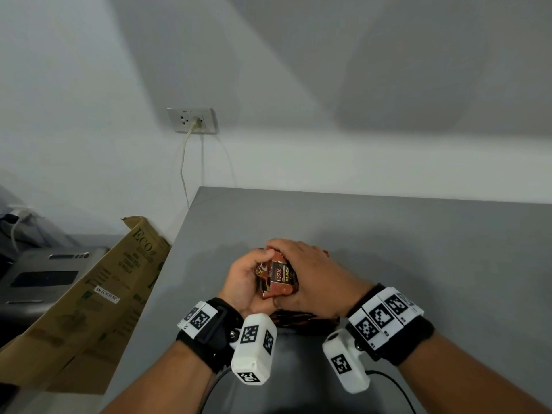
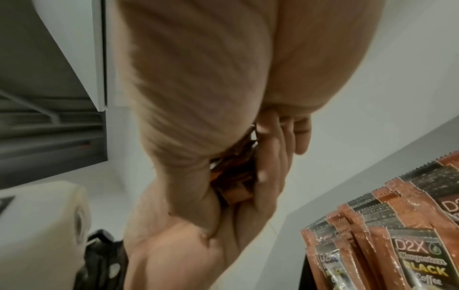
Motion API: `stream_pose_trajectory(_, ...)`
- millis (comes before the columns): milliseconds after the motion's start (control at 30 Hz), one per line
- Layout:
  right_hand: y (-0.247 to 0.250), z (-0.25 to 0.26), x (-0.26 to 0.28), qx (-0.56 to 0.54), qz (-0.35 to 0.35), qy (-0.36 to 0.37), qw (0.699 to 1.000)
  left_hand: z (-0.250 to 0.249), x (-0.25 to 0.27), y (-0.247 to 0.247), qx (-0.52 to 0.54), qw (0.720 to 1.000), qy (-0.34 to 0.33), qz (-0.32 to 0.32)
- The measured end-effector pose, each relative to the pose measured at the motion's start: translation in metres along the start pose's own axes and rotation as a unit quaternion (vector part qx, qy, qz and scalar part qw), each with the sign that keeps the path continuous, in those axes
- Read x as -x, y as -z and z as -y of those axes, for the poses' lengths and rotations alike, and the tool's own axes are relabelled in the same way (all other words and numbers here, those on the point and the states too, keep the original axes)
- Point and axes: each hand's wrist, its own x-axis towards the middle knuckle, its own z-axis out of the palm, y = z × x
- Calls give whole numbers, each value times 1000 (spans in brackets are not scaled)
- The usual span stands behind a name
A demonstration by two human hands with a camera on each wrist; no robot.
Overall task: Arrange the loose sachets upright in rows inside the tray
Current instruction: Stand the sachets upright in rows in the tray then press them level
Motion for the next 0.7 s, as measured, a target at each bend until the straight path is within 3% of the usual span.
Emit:
stream_pose_trajectory(200,-1,1,0,0,26,17,1000,4,-1,1,-13,1000,13,-7)
stream_pose_trajectory(333,-2,-2,-3,0,21,1,1000,3,0,-10,-22,999,2,36)
stream_pose_trajectory(400,-2,-3,-3,-6,28,-9,1000,1,-3,-9,-78,997,5,4)
stream_pose_trajectory(500,5,-3,2,-118,32,-46,991,-3,-7,-1,-95,995,-20,-34)
stream_pose_trajectory(600,12,-6,5,-210,-30,-57,976,-6,-5,3,-87,995,-38,-22)
stream_pose_trajectory(700,10,-11,5,-218,-69,-62,972,-3,-8,7,-83,995,-56,-22)
